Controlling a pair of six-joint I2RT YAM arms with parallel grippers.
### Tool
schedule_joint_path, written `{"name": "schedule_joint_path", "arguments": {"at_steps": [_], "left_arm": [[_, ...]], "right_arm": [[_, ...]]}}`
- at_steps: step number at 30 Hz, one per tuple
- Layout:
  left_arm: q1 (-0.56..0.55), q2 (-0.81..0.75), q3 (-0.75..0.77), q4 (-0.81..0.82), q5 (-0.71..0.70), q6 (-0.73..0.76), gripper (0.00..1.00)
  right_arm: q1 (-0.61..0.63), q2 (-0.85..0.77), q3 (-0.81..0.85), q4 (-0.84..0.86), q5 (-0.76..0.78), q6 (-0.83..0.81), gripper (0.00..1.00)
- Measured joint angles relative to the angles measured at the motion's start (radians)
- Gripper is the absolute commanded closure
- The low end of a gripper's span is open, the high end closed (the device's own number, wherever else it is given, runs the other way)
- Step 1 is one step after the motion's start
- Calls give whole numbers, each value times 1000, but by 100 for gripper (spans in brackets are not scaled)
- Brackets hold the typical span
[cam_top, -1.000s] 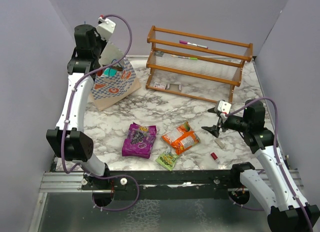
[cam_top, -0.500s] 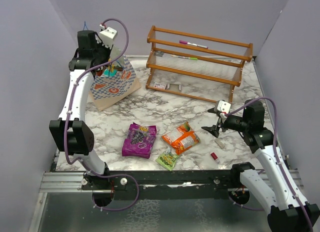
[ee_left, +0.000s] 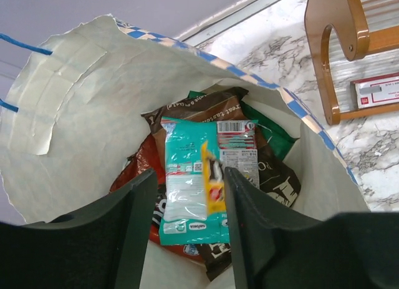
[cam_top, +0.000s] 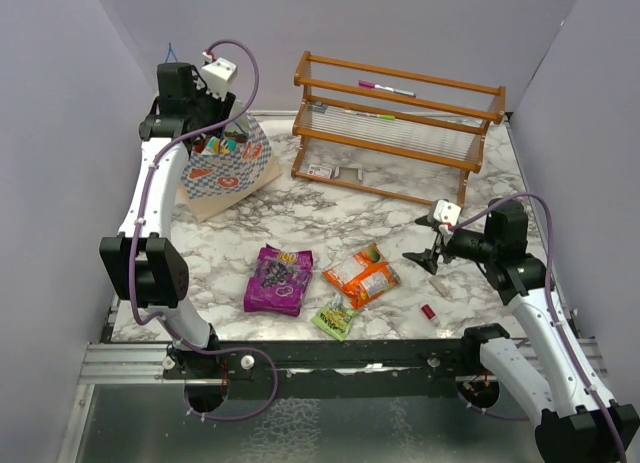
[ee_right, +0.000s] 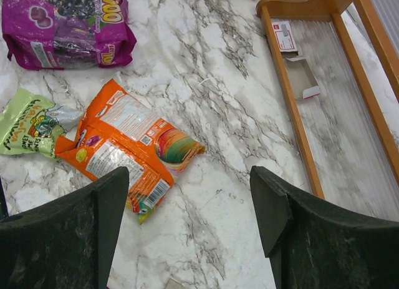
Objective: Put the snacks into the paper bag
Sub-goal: Place the snack in the paper bag, then pick up the snack from the center of the board.
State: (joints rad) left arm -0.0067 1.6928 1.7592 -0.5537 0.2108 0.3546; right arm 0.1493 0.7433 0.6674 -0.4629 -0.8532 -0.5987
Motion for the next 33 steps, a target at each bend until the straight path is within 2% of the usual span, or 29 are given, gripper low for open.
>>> {"name": "schedule_joint_path", "arguments": {"at_steps": [7, 16, 23, 33], "left_arm": [[0, 0, 16, 0, -3, 14, 23], [0, -47, 33, 18, -16, 19, 2], [0, -126, 13, 52, -15, 13, 1], [0, -253, -95, 106, 19, -41, 1]], "right_arm": [[0, 0, 0, 1, 0, 0, 21], [0, 1, -2, 1, 0, 0, 19], [0, 11, -3, 1, -1, 0, 18], [0, 48, -3, 0, -2, -7, 19]]}}
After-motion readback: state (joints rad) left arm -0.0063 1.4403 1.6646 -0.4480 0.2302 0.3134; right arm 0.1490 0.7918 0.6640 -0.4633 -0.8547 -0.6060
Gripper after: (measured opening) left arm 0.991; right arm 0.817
